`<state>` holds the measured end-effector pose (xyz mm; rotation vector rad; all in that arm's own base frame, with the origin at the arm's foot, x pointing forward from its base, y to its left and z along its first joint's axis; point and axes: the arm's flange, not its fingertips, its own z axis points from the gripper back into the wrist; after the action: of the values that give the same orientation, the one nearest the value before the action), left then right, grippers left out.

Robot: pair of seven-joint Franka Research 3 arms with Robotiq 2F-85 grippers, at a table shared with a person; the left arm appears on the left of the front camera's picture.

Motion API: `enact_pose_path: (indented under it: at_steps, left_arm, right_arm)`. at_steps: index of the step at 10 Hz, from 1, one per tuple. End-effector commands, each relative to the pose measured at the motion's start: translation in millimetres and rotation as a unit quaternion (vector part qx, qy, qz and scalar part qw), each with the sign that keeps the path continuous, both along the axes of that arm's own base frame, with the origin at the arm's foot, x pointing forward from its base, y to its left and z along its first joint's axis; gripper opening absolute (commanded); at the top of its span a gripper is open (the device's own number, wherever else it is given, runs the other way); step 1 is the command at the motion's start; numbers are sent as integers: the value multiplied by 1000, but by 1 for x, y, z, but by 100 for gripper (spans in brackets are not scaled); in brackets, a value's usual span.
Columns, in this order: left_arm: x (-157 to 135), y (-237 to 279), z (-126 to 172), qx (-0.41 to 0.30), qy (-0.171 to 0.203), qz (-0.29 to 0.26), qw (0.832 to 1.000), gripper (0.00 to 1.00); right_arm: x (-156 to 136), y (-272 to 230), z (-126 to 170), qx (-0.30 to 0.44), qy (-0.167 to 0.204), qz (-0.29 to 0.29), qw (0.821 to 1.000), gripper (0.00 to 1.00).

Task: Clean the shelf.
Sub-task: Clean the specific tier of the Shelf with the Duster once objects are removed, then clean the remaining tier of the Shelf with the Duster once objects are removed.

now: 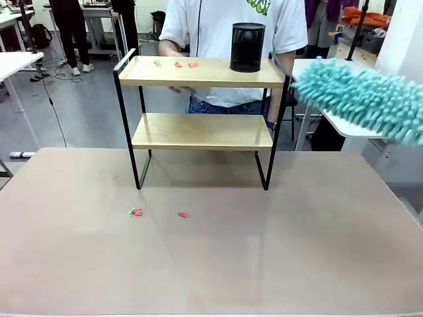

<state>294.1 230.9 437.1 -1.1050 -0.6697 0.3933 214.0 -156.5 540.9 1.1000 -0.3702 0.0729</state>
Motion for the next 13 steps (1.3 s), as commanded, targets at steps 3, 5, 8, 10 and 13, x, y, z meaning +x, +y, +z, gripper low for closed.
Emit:
enact_pose_path:
  at_steps: [3,5,8,10,13]
  left_arm:
    - [0,-1,-1,1,-16,-3,1000,100]
    - [0,-1,-1,1,-16,-3,1000,100]
    - [0,-1,-1,1,-16,-3,1000,100]
    - [0,-1,-1,1,-16,-3,1000,100]
    - [0,-1,-1,1,-16,-3,1000,100]
  right_arm:
    - [28,5,-43,97,14,-210,973,0]
    - [50,27,-50,47,40,-186,981,0]
    - [35,-30,-41,94,24,-202,975,0]
    - [35,-30,-41,94,24,-202,975,0]
    - [35,-30,-41,94,24,-202,975,0]
